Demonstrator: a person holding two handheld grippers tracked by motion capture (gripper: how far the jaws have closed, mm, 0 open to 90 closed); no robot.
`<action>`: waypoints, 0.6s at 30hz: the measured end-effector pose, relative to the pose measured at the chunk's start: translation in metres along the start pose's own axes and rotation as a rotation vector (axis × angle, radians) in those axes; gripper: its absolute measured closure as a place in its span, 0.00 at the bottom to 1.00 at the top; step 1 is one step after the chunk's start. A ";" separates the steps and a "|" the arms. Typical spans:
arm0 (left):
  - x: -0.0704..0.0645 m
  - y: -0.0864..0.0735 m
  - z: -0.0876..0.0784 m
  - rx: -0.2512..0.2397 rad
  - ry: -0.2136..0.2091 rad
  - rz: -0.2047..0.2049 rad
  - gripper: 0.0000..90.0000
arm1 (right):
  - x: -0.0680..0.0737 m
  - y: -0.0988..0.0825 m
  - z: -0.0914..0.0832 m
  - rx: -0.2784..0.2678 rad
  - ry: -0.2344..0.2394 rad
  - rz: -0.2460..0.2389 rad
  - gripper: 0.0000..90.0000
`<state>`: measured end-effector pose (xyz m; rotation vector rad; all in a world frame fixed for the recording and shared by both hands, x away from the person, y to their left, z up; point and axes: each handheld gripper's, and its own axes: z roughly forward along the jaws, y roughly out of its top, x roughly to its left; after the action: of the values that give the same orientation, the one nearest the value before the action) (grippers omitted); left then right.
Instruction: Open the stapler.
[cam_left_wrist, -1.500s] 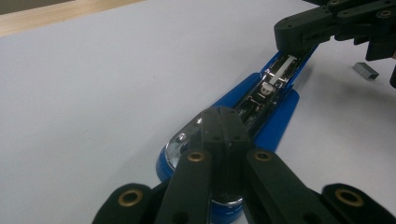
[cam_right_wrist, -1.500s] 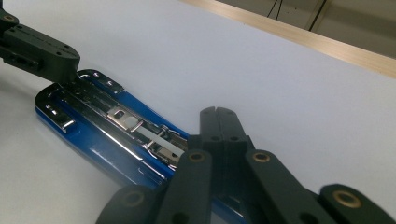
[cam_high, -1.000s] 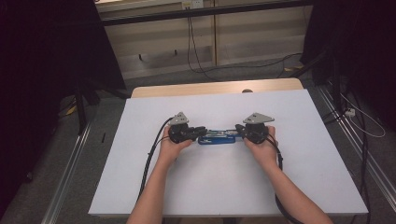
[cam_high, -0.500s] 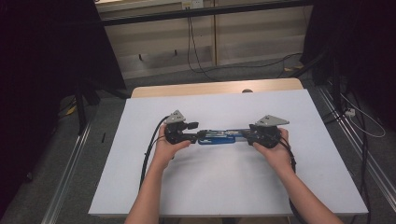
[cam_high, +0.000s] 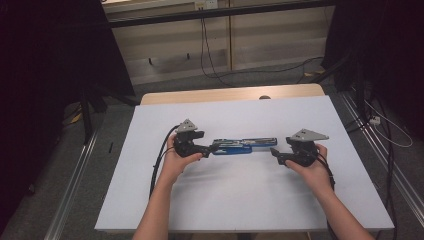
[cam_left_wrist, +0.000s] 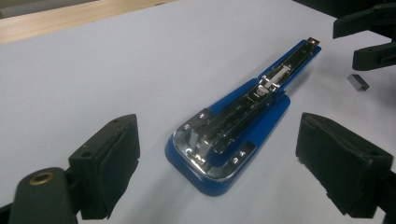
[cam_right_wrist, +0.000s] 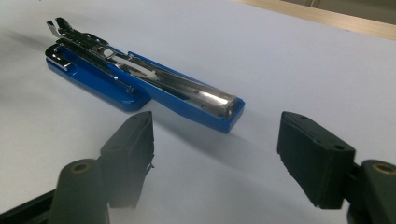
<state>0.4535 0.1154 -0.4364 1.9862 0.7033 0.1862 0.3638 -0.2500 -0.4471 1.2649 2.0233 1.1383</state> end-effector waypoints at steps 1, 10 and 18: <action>-0.001 -0.001 -0.002 0.002 0.003 0.003 0.15 | -0.001 -0.001 -0.001 -0.002 0.000 0.000 0.29; -0.008 -0.006 -0.018 0.040 0.054 0.036 0.11 | -0.007 -0.008 -0.011 0.003 0.010 -0.001 0.22; -0.009 -0.015 -0.036 0.017 0.086 0.000 0.11 | -0.016 -0.016 -0.024 0.007 0.020 0.005 0.20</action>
<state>0.4248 0.1430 -0.4294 2.0037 0.7621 0.2681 0.3454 -0.2774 -0.4483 1.2681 2.0415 1.1508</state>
